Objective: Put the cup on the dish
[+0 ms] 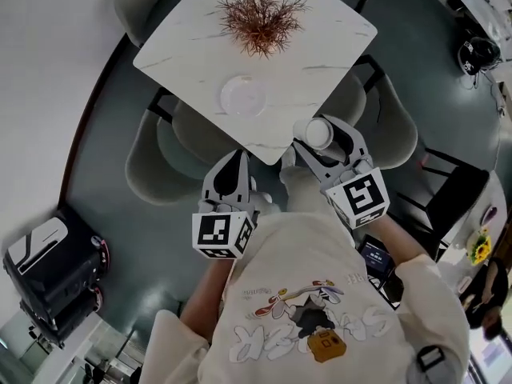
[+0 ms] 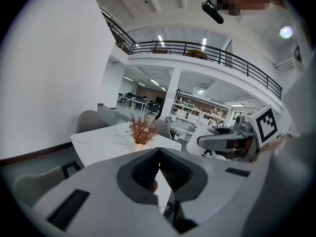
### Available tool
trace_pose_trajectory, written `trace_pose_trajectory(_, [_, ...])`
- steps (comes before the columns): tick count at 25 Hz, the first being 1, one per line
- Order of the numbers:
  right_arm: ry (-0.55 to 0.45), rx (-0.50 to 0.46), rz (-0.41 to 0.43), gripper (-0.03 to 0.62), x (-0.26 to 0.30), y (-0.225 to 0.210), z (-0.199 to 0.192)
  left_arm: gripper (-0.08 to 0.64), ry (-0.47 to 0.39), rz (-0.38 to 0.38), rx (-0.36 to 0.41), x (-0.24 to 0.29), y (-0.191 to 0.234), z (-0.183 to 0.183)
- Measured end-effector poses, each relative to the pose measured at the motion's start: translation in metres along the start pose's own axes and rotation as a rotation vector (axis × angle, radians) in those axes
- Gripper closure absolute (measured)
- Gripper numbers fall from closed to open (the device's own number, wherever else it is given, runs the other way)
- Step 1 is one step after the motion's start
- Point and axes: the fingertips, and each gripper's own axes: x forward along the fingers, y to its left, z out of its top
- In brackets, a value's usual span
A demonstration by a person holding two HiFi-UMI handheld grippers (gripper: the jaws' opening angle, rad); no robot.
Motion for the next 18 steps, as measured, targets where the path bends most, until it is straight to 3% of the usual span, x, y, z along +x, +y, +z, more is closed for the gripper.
trace_pose_trajectory(5, [0.025,-0.039,0.099,0.330,0.019,-0.018,0.001,0.557,0.017,0.042,0.024,0.033,-0.007,0.007])
trace_pose_trajectory(10, [0.054,-0.042,0.171,0.330,0.040,-0.019,-0.010,0.557,0.037,0.082,-0.007,0.041,-0.006,0.001])
trace_pose_trajectory(13, [0.119,-0.006,0.210,0.330,0.052,-0.018,-0.021,0.557,0.027,0.101,-0.015,0.048,0.000,0.002])
trace_pose_trajectory(18, [0.110,-0.056,0.239,0.330,0.074,-0.019,-0.012,0.557,0.017,0.109,-0.034,0.054,0.013,0.004])
